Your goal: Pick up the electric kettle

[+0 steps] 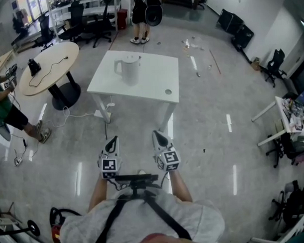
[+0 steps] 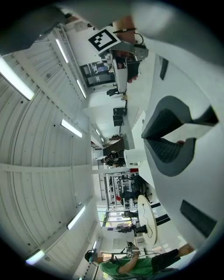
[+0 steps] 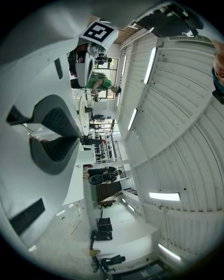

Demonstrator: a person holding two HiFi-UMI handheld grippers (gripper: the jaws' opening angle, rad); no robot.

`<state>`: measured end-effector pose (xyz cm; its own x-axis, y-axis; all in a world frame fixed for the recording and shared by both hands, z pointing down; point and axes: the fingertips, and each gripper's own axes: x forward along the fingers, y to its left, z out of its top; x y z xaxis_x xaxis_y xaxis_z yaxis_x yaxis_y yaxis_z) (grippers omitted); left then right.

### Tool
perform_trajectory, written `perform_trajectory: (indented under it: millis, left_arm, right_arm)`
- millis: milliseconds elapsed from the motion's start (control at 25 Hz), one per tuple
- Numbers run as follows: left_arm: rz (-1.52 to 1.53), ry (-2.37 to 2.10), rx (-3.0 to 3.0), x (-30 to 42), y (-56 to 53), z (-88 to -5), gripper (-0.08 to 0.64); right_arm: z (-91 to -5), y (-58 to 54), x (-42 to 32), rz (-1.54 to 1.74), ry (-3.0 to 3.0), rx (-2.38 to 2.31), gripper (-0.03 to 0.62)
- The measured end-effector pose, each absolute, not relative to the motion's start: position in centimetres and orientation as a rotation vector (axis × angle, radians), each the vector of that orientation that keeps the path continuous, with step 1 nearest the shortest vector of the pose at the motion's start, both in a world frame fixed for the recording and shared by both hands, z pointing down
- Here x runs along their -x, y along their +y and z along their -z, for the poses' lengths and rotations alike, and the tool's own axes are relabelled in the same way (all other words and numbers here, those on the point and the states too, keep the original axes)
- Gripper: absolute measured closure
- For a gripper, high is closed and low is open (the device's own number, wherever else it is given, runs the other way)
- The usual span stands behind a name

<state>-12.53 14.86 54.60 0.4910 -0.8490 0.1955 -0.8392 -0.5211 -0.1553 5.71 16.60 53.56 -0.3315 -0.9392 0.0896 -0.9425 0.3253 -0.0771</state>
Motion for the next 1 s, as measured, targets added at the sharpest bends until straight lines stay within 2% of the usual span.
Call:
perform_trajectory:
  millis: [1000]
  left_arm:
    - [0.377,1.627,2.614,9.4,3.3,-54.0,0.554]
  right_arm:
    - [-53.9,4.9,-8.4,-0.197,-2.564,-1.716,0.581]
